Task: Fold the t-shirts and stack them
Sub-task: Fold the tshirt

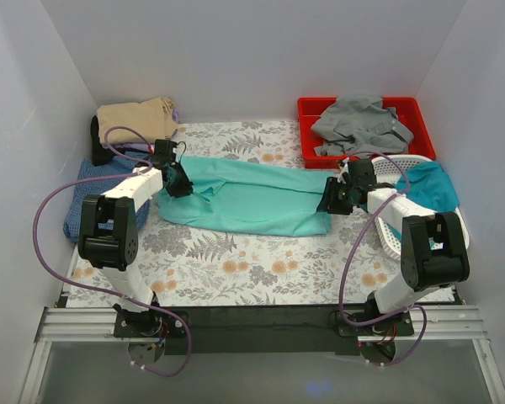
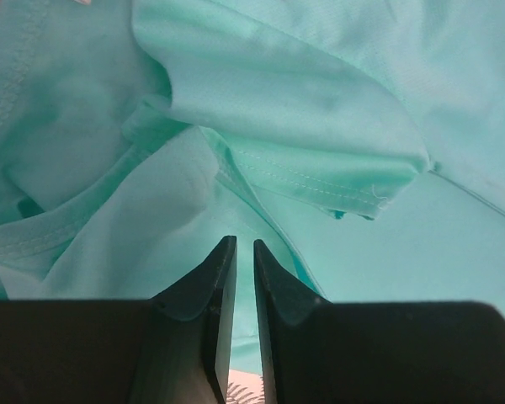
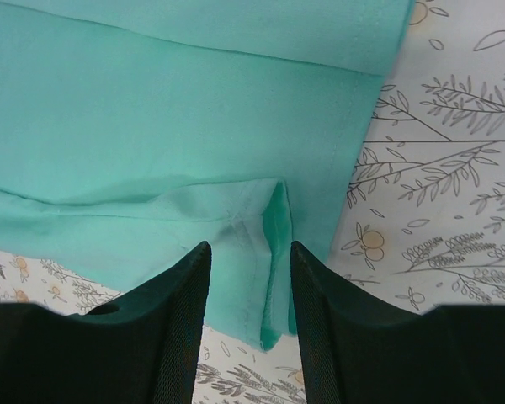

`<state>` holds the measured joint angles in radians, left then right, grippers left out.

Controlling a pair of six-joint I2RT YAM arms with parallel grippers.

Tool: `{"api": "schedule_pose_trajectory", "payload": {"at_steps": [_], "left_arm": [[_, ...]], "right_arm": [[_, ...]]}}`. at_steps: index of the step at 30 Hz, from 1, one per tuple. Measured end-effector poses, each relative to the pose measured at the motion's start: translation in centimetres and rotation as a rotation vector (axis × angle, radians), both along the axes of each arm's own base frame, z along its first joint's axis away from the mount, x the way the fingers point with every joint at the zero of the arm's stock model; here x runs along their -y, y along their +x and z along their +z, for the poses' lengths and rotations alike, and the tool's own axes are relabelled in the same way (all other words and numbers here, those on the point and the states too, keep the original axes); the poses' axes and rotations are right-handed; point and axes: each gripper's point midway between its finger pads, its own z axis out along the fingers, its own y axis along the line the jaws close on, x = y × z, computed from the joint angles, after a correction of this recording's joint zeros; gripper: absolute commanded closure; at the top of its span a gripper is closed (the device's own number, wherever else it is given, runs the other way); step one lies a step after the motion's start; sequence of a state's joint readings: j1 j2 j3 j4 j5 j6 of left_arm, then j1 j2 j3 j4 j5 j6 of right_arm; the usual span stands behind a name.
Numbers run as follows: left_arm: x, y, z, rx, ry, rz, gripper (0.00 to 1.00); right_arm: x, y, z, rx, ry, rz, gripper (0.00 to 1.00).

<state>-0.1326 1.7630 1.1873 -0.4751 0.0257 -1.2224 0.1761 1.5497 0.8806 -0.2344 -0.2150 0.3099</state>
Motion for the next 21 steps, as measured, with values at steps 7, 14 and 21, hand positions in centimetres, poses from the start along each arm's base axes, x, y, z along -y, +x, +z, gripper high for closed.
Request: {"api": "schedule_pose_trajectory", "payload": {"at_steps": [7, 14, 21], "left_arm": [[0.7, 0.3, 0.1, 0.019, -0.034, -0.018, 1.0], [0.9, 0.3, 0.0, 0.019, -0.045, -0.022, 1.0], [0.8, 0.2, -0.7, 0.007, -0.04, -0.024, 1.0]], "right_arm": [[-1.4, 0.8, -0.8, 0.005, 0.065, 0.045, 0.58], [-2.0, 1.0, -0.9, 0.019, 0.094, 0.065, 0.9], [-1.8, 0.2, -1.3, 0.018, 0.093, 0.053, 0.99]]}}
